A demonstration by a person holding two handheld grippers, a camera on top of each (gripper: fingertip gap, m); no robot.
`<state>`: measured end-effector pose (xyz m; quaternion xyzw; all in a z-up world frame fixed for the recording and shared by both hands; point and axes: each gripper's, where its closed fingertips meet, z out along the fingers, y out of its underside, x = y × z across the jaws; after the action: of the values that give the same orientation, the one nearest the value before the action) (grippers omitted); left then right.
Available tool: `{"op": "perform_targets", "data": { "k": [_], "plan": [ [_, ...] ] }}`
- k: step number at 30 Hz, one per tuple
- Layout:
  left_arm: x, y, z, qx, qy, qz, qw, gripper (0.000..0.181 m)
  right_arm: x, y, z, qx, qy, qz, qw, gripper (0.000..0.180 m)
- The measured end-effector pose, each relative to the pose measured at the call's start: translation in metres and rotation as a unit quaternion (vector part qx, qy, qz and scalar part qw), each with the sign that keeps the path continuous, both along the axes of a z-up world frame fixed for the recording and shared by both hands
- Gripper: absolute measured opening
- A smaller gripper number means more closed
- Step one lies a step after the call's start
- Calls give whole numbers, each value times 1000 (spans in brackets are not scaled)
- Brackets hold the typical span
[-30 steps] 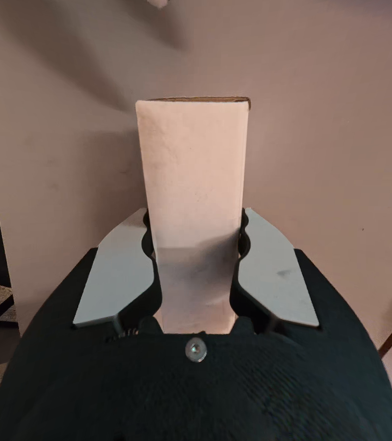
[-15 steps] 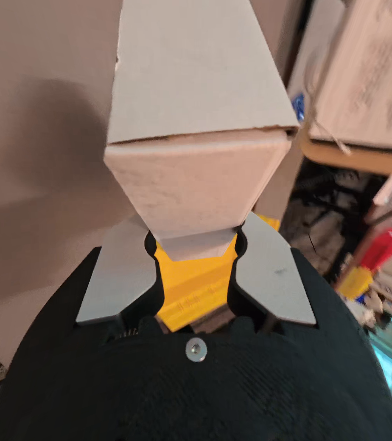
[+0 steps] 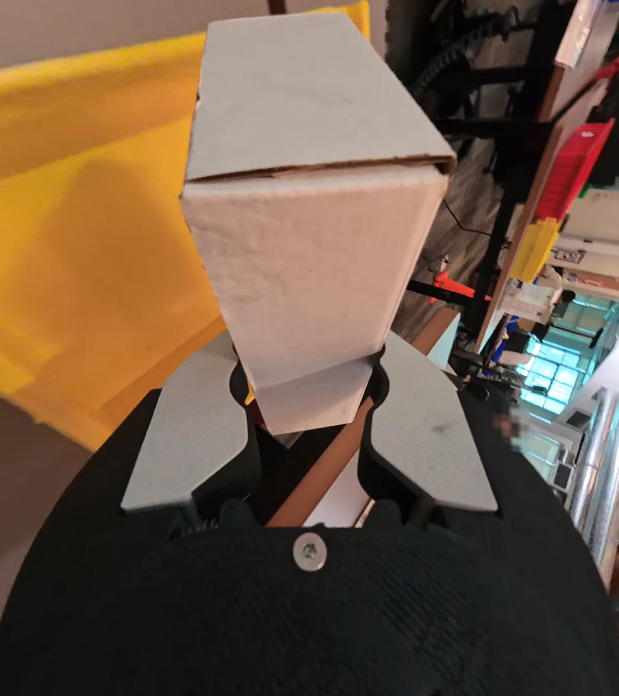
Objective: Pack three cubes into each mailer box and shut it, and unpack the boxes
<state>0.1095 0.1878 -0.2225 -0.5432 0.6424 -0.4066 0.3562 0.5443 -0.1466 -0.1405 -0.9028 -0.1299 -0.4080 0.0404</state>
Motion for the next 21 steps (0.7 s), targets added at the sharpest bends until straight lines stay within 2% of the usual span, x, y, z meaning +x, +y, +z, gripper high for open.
{"op": "perform_targets", "data": {
  "k": [8, 13, 17, 21],
  "plan": [
    [2, 3, -19, 7, 28, -2, 1000, 53, 59, 5, -53, -26, -70, -30, 997, 64],
    [7, 5, -27, -2, 37, -2, 999, 52, 80, 14, -72, 21, -133, -38, 990, 64],
    [10, 3, -32, -17, 41, -5, 999, 52, 83, 19, -96, 15, -167, -15, 986, 64],
    [9, 3, -36, -20, 46, -6, 999, 52, 85, 23, -104, 76, -159, -31, 984, 64]
  ]
}}
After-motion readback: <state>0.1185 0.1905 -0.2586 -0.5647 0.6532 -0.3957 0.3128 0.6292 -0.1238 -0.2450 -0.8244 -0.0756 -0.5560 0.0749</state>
